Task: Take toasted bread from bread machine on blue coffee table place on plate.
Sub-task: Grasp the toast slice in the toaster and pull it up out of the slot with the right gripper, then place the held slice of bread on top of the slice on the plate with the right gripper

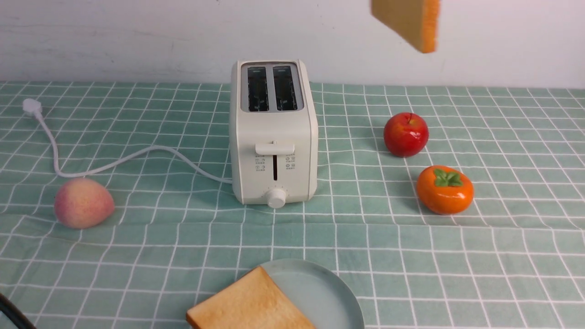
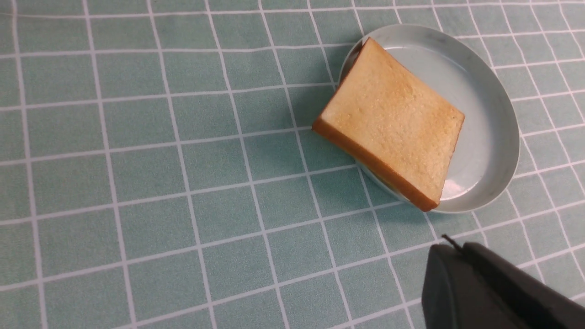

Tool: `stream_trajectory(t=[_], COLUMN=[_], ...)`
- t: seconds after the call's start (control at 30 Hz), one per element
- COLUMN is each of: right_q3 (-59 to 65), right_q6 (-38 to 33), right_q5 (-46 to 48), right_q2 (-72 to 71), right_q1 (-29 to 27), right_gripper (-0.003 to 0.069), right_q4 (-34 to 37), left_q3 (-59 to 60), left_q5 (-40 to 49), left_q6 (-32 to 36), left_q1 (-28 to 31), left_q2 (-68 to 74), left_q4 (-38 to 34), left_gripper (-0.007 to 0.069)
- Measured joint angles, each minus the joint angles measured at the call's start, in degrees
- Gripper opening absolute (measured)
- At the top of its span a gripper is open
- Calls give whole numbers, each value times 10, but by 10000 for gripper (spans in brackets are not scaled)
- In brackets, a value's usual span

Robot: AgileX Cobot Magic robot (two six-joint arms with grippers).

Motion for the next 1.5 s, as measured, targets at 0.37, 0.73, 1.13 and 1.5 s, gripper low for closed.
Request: stream_trajectory(t=[0.37,0.73,1.13,1.5], right_q3=[302,520,521,498], right_q6=[-168,-371,-376,-372], right_q5=[16,-5,-22,-25], right_q2=[-118,-22,95,109], right_q1=[-34,-33,-28,-28], right_gripper=[111,111,115,405], right_q4=[362,607,636,552], left_q3=[0,0,0,0], left_q5=[3,19,32,37], left_q6=[0,0,0,0], left_q1=[0,0,0,0], left_q2=[0,0,0,0], left_q4=[0,-7,-19,-20], left_gripper=[-14,-14,-14,-14])
